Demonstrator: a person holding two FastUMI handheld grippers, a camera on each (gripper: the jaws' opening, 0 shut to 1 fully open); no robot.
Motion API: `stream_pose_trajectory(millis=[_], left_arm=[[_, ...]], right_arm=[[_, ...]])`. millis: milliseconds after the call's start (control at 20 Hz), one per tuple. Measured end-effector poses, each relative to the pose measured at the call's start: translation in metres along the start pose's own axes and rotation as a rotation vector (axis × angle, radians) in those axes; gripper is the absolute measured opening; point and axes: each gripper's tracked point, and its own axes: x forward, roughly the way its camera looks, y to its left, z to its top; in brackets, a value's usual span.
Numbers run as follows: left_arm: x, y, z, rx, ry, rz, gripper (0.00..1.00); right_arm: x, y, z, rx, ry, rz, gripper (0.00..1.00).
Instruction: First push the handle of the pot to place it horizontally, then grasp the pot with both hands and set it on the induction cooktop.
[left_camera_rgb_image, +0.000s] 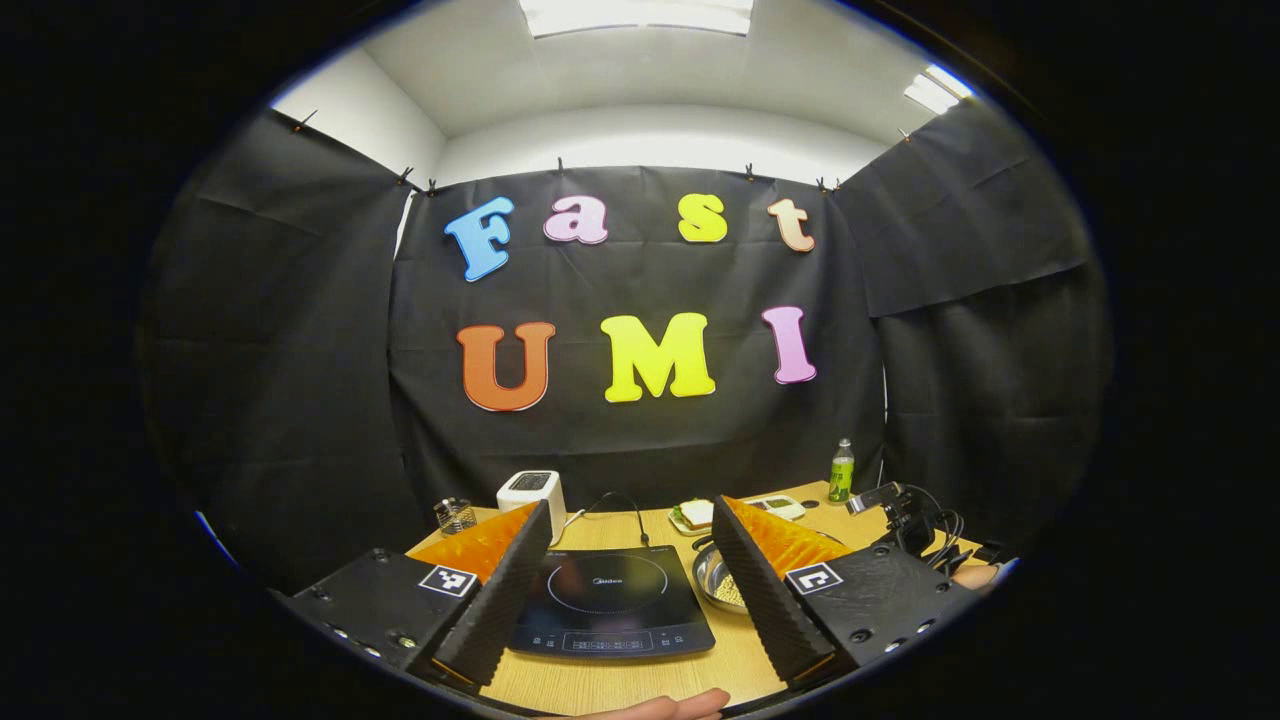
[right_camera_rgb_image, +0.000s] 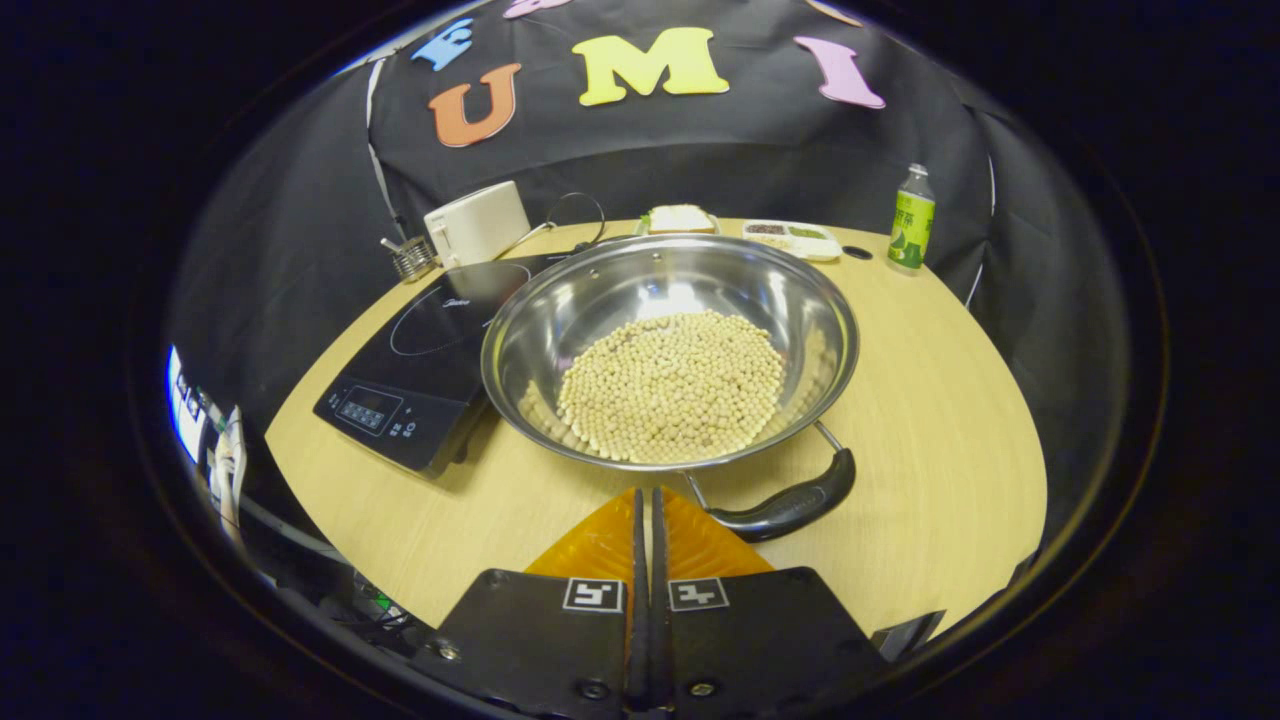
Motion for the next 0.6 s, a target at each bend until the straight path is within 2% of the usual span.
stream_pose_trajectory(millis=[100, 150, 200, 600], left_arm=[[-0.001, 0.002, 0.002, -0.008, -0.006, 0.004, 0.96], [-0.002, 0.002, 0.002, -0.01, -0.005, 0.004, 0.96], [-0.002, 0.002, 0.001, -0.013, -0.003, 0.004, 0.96], [-0.016, -0.004, 0.002, -0.014, -0.006, 0.0, 0.96]], right_arm=[[0.0, -0.007, 0.002, 0.006, -0.002, -0.006, 0.04], [0.0, -0.01, 0.002, 0.012, -0.003, -0.006, 0.01], [0.0, -0.014, 0.003, 0.017, -0.004, -0.008, 0.04], [-0.004, -0.049, 0.017, 0.049, -0.033, -0.05, 0.06]])
